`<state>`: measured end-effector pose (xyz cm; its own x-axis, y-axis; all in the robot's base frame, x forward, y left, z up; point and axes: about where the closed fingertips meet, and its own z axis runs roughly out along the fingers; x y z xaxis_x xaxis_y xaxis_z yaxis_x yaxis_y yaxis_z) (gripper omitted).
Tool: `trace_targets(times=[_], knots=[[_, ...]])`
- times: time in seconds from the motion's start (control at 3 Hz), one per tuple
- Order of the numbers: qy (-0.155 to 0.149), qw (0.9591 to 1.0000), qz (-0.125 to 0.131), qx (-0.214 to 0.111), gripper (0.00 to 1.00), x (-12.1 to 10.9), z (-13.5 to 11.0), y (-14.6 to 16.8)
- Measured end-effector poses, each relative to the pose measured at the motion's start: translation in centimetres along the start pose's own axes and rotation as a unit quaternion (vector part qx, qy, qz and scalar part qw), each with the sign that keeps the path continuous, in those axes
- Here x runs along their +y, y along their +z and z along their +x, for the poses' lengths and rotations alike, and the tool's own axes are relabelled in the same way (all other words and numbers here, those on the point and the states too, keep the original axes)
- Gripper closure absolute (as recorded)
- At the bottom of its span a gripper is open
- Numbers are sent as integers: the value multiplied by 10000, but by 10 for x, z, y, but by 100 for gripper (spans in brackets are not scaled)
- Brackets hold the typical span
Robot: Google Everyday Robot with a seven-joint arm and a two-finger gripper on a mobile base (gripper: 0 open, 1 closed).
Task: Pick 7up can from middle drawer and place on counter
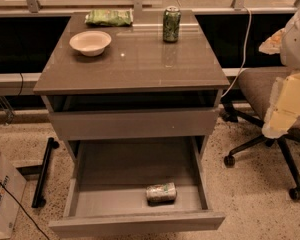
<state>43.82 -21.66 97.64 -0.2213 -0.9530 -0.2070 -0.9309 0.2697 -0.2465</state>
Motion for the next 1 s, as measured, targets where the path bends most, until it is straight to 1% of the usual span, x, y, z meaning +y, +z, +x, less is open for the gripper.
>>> trace_targets(times=[0.33, 0.67, 1.0], knots=[[0, 10000, 0, 0, 0, 0, 0, 0], [38, 10000, -11, -54, 0, -6, 0, 21], [40, 9999, -94, -66, 0, -17, 3, 59]])
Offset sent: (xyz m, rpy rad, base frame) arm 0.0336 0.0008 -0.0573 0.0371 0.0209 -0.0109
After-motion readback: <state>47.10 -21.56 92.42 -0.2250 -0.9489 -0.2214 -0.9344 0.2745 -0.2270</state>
